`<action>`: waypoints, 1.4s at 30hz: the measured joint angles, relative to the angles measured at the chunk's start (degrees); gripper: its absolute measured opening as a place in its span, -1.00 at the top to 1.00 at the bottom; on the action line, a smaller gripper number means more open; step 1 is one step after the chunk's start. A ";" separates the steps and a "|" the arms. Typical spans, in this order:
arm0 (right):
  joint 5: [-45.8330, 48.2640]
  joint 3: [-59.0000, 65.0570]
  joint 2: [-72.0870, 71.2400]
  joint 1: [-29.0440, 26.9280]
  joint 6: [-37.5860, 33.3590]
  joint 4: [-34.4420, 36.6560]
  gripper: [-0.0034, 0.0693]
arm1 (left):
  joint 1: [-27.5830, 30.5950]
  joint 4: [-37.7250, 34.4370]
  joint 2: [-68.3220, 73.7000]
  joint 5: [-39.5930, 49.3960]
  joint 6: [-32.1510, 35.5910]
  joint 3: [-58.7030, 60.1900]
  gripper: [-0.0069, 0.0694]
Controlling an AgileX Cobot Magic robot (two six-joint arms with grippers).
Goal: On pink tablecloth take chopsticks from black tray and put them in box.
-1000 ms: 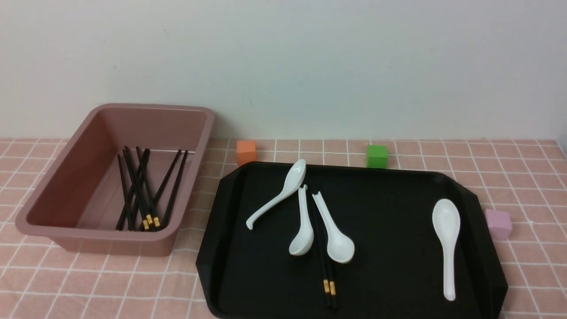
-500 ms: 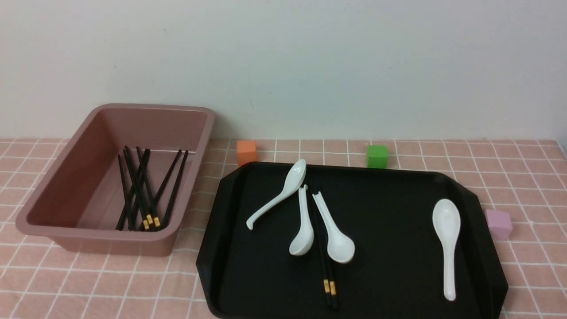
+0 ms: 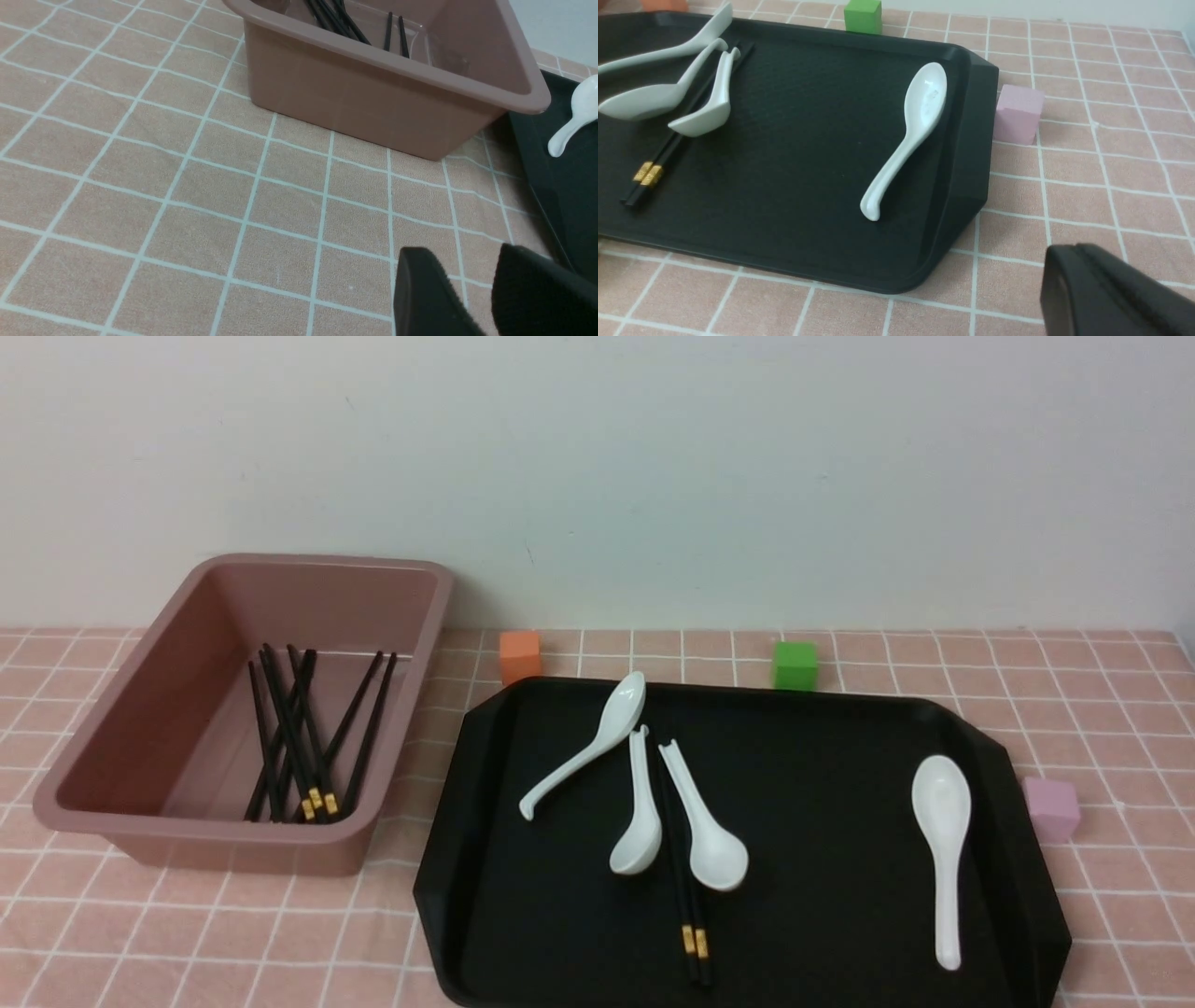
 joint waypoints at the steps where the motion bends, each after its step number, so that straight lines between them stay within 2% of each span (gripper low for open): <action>1: 0.00 0.00 0.00 0.00 0.00 0.00 0.95 | 0.00 0.00 0.00 0.00 0.00 0.00 0.19; 42: 0.17 0.00 0.00 0.00 -0.06 -0.18 0.87 | 0.00 0.00 0.00 0.00 0.00 0.00 0.19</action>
